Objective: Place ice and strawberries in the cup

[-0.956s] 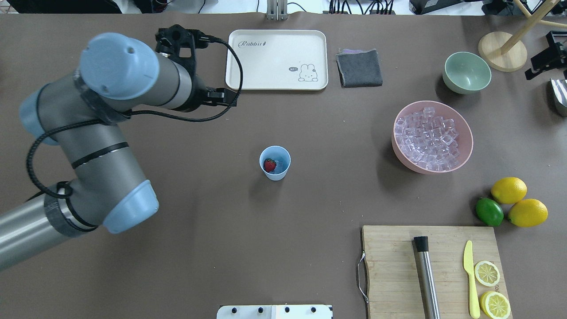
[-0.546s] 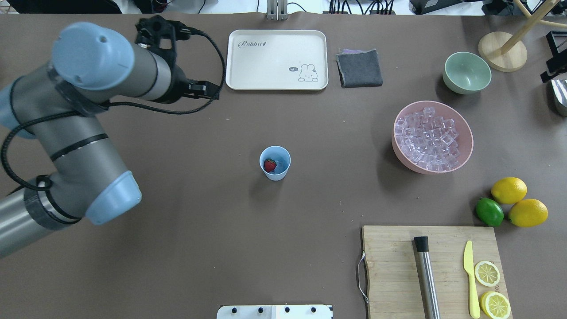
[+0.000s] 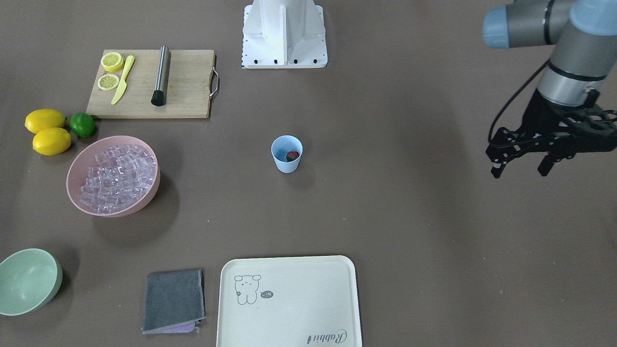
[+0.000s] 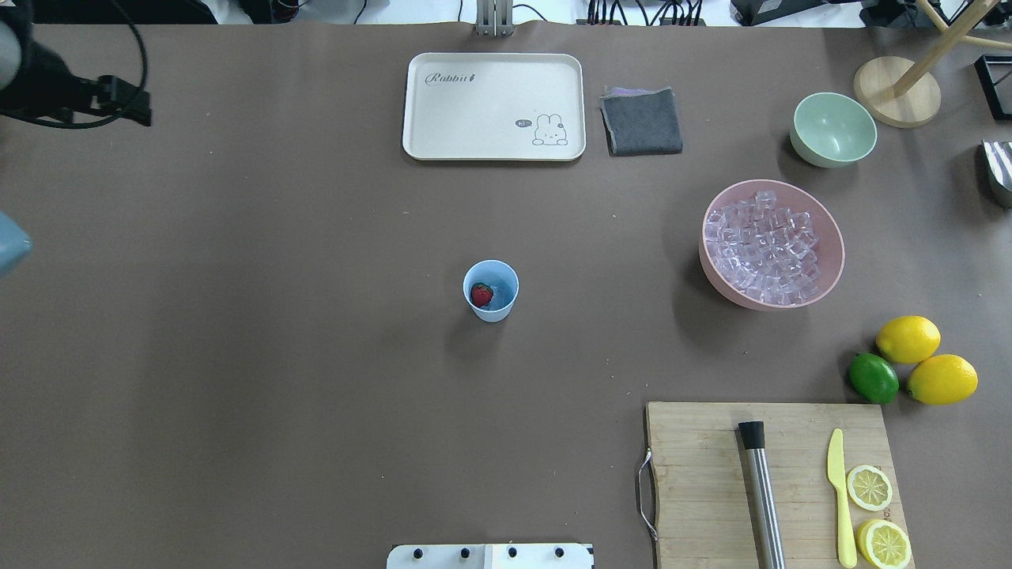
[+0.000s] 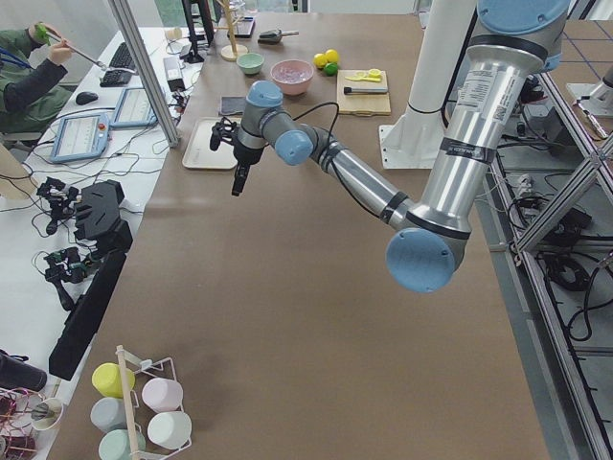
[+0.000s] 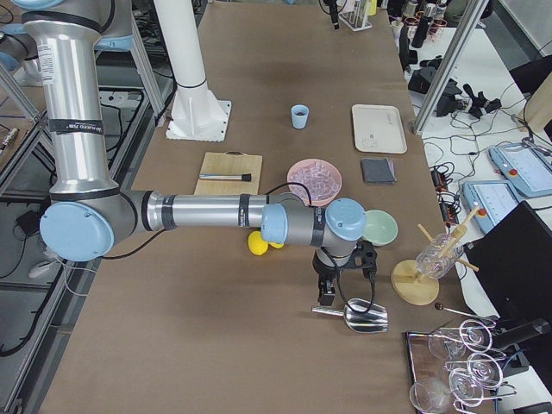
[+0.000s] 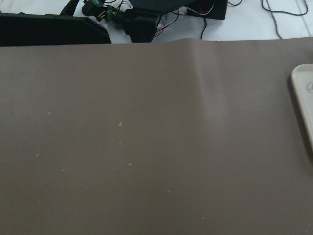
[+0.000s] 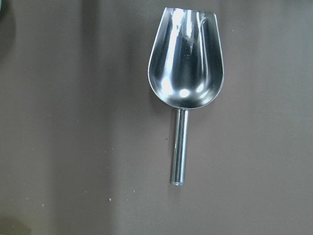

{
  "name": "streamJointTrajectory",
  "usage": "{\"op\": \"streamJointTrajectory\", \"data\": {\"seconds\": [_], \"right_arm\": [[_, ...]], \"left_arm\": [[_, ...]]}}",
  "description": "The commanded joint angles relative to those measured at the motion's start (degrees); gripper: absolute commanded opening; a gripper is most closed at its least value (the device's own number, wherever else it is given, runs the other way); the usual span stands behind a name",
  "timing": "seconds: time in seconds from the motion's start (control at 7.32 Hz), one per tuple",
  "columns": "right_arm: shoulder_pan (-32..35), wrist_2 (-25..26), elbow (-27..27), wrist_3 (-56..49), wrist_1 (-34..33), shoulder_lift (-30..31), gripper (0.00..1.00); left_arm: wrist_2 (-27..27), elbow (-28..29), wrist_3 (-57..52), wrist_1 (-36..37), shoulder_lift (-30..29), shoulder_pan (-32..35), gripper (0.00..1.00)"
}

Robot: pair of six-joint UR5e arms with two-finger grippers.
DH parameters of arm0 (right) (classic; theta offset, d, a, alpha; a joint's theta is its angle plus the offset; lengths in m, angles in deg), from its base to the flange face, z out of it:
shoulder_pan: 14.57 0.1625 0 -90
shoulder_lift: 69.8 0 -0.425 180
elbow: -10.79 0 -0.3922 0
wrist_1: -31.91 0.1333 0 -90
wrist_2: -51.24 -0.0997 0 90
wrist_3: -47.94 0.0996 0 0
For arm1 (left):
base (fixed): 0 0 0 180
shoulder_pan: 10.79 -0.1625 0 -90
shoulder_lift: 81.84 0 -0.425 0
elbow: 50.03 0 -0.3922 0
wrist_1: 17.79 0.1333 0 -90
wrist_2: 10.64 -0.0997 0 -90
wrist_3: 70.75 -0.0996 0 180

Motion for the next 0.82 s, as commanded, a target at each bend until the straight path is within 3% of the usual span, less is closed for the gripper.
{"op": "streamJointTrajectory", "data": {"seconds": [0.0,0.41,0.68], "right_arm": [[0.86,0.22,0.17,0.20,0.07,0.30,0.99],[0.86,-1.01,0.17,0.64,-0.02,-0.40,0.99],[0.86,-0.92,-0.01,0.55,-0.02,-0.76,0.99]], "left_arm": [[9.21,3.75,-14.82,0.38,7.80,9.80,0.98],[17.83,9.66,-28.84,1.25,10.91,20.18,0.98],[18.03,9.75,-38.03,9.12,10.03,24.32,0.98]]}}
